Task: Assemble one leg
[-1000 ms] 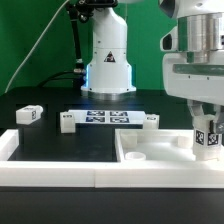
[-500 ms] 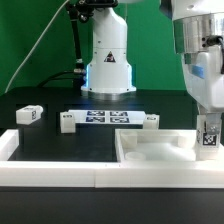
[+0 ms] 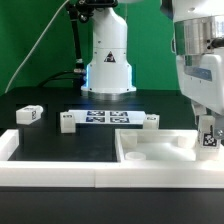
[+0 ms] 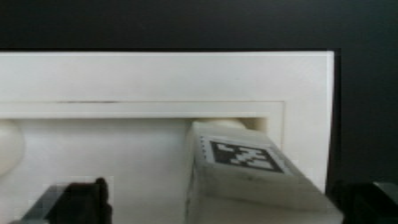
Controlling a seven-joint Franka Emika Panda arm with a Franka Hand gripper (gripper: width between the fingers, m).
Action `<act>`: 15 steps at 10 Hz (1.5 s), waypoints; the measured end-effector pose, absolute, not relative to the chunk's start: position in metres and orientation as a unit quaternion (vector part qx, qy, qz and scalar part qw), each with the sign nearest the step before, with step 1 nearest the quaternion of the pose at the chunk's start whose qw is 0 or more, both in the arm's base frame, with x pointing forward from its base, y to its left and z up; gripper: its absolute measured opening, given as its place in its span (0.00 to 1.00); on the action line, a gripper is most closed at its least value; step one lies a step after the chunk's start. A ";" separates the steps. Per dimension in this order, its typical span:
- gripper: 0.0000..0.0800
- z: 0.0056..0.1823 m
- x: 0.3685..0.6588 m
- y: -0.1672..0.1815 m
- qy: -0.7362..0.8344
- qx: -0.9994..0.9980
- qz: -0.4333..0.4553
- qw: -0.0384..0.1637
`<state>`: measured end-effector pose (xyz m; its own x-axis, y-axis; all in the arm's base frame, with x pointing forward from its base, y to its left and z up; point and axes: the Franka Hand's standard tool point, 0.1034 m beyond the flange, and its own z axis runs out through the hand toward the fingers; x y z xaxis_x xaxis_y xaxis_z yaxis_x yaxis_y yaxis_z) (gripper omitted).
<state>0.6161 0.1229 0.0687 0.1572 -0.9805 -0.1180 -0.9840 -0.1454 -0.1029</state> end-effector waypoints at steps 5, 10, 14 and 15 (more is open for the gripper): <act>0.81 0.074 0.620 0.120 0.414 -0.908 0.008 0.071; 0.81 0.075 0.622 0.129 0.160 -0.986 -0.030 0.030; 0.81 0.075 0.624 0.122 0.075 -0.996 -0.036 0.026; 0.68 0.075 0.624 0.122 0.075 -0.996 -0.036 0.026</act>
Offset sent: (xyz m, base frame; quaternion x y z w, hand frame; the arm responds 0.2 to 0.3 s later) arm 0.0129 0.0018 0.0041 -0.0324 -0.0330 -0.2945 0.9545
